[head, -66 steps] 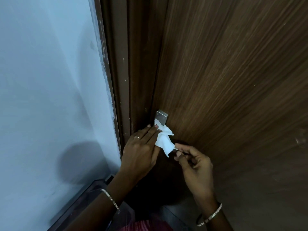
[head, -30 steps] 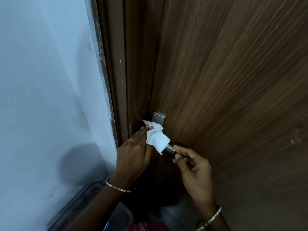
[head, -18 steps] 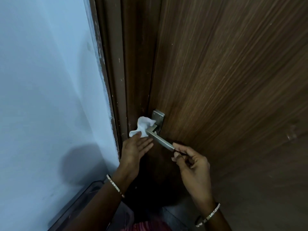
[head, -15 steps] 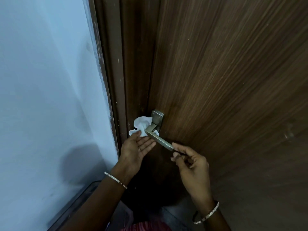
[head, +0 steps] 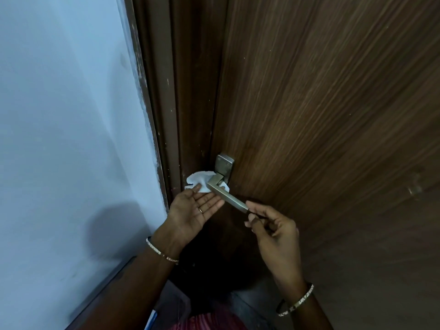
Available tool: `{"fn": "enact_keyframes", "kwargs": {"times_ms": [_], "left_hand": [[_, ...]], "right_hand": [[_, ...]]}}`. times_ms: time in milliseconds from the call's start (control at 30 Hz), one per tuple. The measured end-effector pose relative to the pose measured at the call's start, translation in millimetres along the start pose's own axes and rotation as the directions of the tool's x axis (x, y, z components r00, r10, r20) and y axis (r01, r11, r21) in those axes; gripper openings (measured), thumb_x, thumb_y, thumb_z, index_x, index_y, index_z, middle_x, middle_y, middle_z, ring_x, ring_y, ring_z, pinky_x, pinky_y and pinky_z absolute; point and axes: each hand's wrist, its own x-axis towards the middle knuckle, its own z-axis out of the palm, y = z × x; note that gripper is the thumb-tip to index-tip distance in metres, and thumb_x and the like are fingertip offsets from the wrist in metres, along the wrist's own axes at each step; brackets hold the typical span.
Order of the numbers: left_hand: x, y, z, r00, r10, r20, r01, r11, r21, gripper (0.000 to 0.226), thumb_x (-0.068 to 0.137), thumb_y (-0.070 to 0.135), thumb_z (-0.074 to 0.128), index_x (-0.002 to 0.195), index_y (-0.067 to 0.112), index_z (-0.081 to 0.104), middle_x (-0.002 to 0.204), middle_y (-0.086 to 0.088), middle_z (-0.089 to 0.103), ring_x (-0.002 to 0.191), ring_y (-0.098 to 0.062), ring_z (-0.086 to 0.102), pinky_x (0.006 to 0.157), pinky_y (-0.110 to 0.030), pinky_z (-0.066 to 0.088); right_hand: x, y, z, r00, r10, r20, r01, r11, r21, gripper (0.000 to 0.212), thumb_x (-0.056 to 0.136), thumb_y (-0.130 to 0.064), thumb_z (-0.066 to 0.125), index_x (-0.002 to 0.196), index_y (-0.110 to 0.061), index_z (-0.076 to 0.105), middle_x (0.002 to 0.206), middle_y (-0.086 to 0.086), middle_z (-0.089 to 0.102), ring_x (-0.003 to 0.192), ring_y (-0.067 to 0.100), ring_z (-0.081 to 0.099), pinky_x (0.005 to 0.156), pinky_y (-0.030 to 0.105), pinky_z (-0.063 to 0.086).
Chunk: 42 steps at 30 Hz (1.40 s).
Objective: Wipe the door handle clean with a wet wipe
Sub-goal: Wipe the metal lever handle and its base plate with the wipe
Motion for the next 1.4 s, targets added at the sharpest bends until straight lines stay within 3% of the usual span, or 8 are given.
{"fn": "enact_keyframes", "kwargs": {"times_ms": [167,433,700,800,1067,1200,1300,1400], "left_hand": [[-5.1,-5.5,-13.2,0.996,-0.065,0.06,0.068,0.997,-0.047,0.034,0.096,0.018,0.052,0.114,-0.011,0.06,0.113,-0.031,0.069,0.102,-0.041,0.07,0.076,-0.048,0.061],[-0.1,-2.7,1.0,0.997,-0.07,0.044,0.067,0.996,0.065,0.037,0.1,0.022,0.047,0.117,-0.008,0.06,0.112,-0.028,0.07,0.1,-0.037,0.072,0.074,-0.043,0.063],[0.7,11.9,-6.4,0.992,0.116,-0.041,-0.112,0.989,0.093,0.033,0.1,0.019,0.05,0.119,-0.008,0.054,0.102,-0.031,0.072,0.095,-0.037,0.073,0.07,-0.039,0.063],[1.5,9.9,1.2,0.993,0.105,-0.057,-0.099,0.989,0.107,0.031,0.098,0.019,0.055,0.115,-0.006,0.056,0.096,-0.026,0.074,0.091,-0.036,0.074,0.067,-0.039,0.063],[-9.9,-3.7,-9.4,0.998,-0.038,0.051,0.035,0.998,0.045,0.036,0.1,0.019,0.047,0.124,-0.007,0.052,0.113,-0.03,0.069,0.104,-0.038,0.07,0.077,-0.043,0.062],[-4.4,1.9,-1.5,1.0,0.001,-0.006,-0.001,0.999,0.043,0.028,0.099,0.018,0.051,0.113,-0.006,0.059,0.109,-0.029,0.071,0.101,-0.037,0.071,0.082,-0.043,0.061],[8.0,6.6,5.0,0.993,0.072,-0.096,-0.062,0.992,0.108,0.022,0.099,0.014,0.052,0.107,-0.005,0.059,0.11,-0.028,0.069,0.098,-0.034,0.071,0.075,-0.037,0.061],[17.7,-4.6,3.0,0.985,0.119,-0.127,-0.099,0.983,0.156,0.018,0.1,0.011,0.052,0.102,-0.004,0.063,0.088,-0.018,0.077,0.078,-0.024,0.076,0.062,-0.029,0.062]], "right_hand": [[2.5,0.3,0.5,1.0,0.005,-0.004,-0.005,1.0,0.001,0.039,0.093,-0.005,0.068,0.105,-0.041,0.076,0.099,-0.017,0.079,0.084,0.007,0.077,0.082,0.035,0.063],[3.4,1.6,1.1,1.0,0.018,-0.019,-0.018,1.0,0.007,0.035,0.093,-0.003,0.068,0.104,-0.035,0.078,0.093,-0.013,0.079,0.082,0.01,0.077,0.083,0.045,0.063],[6.7,1.7,-0.1,1.0,0.013,-0.011,-0.013,1.0,0.0,0.031,0.093,-0.003,0.067,0.106,-0.029,0.078,0.088,-0.01,0.08,0.081,0.007,0.076,0.08,0.038,0.063],[7.4,3.1,1.0,1.0,0.022,-0.016,-0.022,1.0,0.009,0.03,0.093,-0.003,0.067,0.105,-0.028,0.079,0.088,-0.009,0.08,0.082,0.007,0.076,0.081,0.039,0.063],[9.7,6.9,1.0,1.0,0.027,-0.013,-0.026,0.999,0.032,0.026,0.094,-0.007,0.068,0.105,-0.028,0.079,0.086,-0.005,0.08,0.082,0.011,0.077,0.081,0.039,0.062],[10.7,8.3,4.0,0.998,0.067,-0.013,-0.065,0.994,0.09,0.024,0.094,-0.007,0.068,0.102,-0.028,0.079,0.088,-0.004,0.08,0.081,0.012,0.077,0.079,0.035,0.06],[10.3,8.1,3.5,0.995,0.096,0.001,-0.095,0.987,0.133,0.023,0.094,-0.008,0.068,0.103,-0.026,0.079,0.09,-0.002,0.08,0.084,0.013,0.077,0.079,0.031,0.059],[10.7,6.2,1.3,0.988,0.154,0.03,-0.157,0.96,0.233,0.021,0.095,-0.008,0.067,0.103,-0.023,0.08,0.094,0.002,0.08,0.087,0.017,0.077,0.074,0.025,0.058]]}}
